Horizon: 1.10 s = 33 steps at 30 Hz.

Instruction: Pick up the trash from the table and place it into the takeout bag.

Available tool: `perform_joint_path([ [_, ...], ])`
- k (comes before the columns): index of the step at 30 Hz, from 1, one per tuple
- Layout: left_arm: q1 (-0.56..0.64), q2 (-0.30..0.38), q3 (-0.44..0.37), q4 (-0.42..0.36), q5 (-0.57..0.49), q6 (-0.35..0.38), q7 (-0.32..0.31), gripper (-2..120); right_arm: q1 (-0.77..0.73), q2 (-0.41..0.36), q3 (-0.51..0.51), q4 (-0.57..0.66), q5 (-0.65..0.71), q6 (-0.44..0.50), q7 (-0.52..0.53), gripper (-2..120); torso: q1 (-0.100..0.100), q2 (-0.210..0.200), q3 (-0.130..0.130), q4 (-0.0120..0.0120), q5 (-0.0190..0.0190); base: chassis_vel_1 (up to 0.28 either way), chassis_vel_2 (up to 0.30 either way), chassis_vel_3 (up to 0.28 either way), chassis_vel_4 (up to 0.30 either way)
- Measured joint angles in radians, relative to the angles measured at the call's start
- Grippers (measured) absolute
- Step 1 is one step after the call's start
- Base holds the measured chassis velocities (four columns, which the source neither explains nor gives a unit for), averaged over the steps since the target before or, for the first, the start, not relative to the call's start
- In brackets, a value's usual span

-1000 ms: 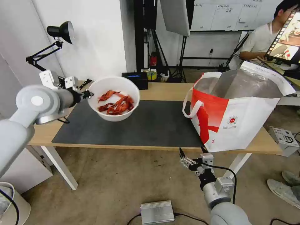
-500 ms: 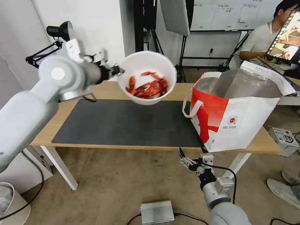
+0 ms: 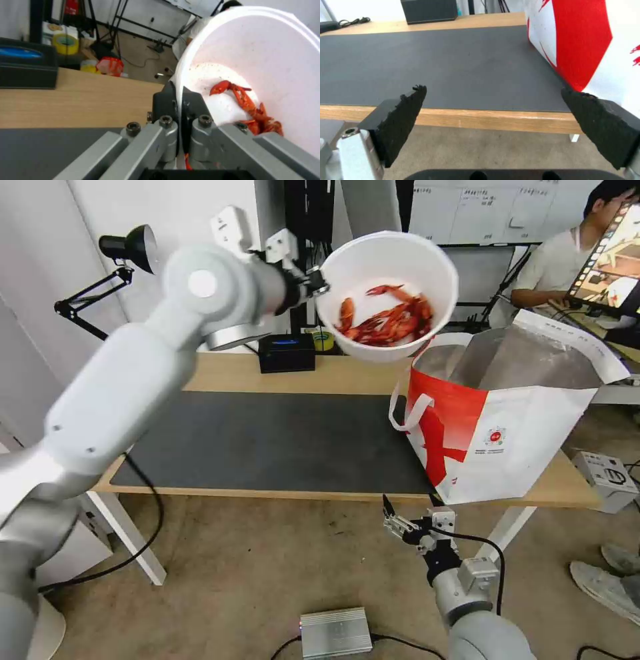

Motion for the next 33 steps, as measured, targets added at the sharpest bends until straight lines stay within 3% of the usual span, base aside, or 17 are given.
perform_joint_path([
  [4, -0.006, -0.038, 0.011, 0.026, 0.021, -0.007, -0.012, 0, 0.0, 0.0, 0.0, 0.0, 0.0, 0.0, 0.0, 100, 0.0, 0.0, 0.0, 0.0001, 0.0, 0.0, 0.0, 0.0, 0.0],
  [11, -0.04, -0.163, 0.06, 0.121, 0.079, -0.029, -0.028, 0, 0.0, 0.0, 0.0, 0.0, 0.0, 0.0, 0.0, 100, 0.0, 0.0, 0.0, 0.0, -0.0001, 0.0, 0.0, 0.0, 0.0],
  [24, -0.029, -0.252, 0.095, 0.156, 0.116, -0.034, -0.035, 0, 0.0, 0.0, 0.0, 0.0, 0.0, 0.0, 0.0, 100, 0.0, 0.0, 0.0, 0.0002, -0.0002, 0.0, 0.0, 0.0, 0.0],
  [33, -0.01, -0.332, 0.136, 0.236, 0.179, -0.038, -0.037, 0, 0.0, 0.0, 0.0, 0.0, 0.0, 0.0, 0.0, 100, 0.0, 0.0, 0.0, 0.0001, -0.0002, 0.0, 0.0, 0.0, 0.0],
])
